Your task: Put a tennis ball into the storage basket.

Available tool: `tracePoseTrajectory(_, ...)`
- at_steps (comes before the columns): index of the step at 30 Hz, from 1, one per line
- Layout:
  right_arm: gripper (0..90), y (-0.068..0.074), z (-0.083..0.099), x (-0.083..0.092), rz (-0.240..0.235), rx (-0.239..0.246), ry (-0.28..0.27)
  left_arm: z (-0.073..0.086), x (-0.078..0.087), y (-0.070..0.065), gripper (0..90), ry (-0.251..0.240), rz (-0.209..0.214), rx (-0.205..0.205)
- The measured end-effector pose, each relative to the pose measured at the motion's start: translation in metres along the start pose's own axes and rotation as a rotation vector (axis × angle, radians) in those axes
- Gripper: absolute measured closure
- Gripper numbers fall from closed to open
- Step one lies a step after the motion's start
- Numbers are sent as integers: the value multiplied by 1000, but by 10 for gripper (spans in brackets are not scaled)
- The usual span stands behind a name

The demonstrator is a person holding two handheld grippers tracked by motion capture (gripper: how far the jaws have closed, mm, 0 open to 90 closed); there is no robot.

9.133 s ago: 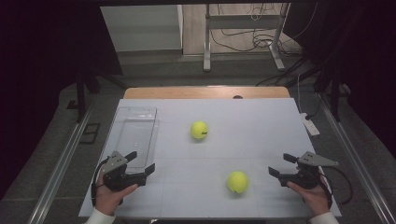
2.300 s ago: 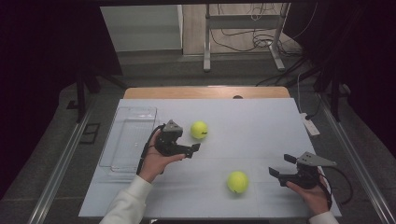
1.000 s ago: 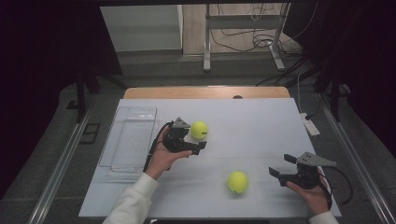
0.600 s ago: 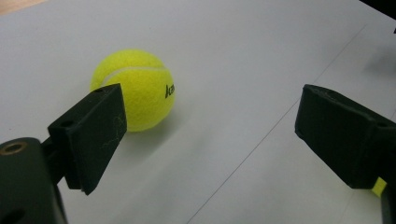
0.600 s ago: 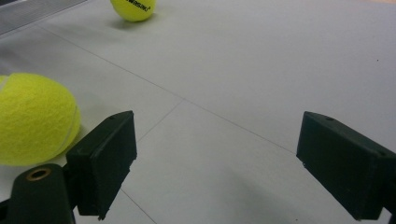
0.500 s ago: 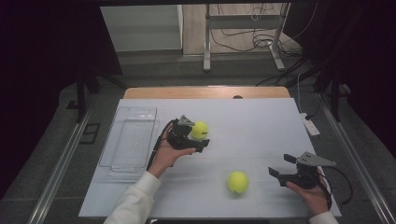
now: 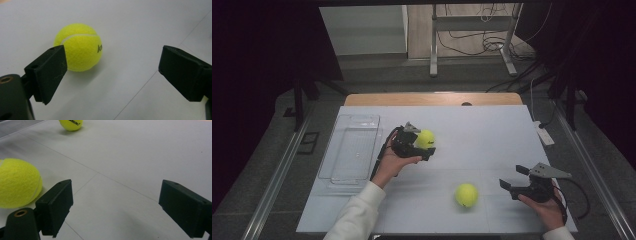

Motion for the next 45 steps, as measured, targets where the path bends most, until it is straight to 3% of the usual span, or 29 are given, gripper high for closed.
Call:
tracePoseTrajectory(7, 123, -1, 0, 0, 3, -5, -1, -7, -3, 4, 89, -7, 4, 22)
tracePoseTrajectory(17, 123, -1, -1, 1, -2, -3, -4, -15, -13, 10, 89, 11, -13, 23)
tracePoseTrajectory(25, 123, -1, 0, 1, 1, -2, -2, -15, -21, 14, 81, 32, -25, 29)
tracePoseTrajectory(33, 123, -2, 0, 1, 1, -2, -1, -16, -23, 16, 74, 14, -17, 20)
tracePoseTrajectory(45, 123, -2, 0, 0, 1, 1, 2, -14, -30, 24, 66, 38, -41, 52)
Point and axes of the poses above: each handheld gripper's, and its own axes: x roughly backward along the jaws, z roughly out of its underside, y roughly to its left, the point moved 8 cm from there along -x, roughly forward along the jaws, and after that the axes turned 10 degrees about -y, right-handed, at the moved point
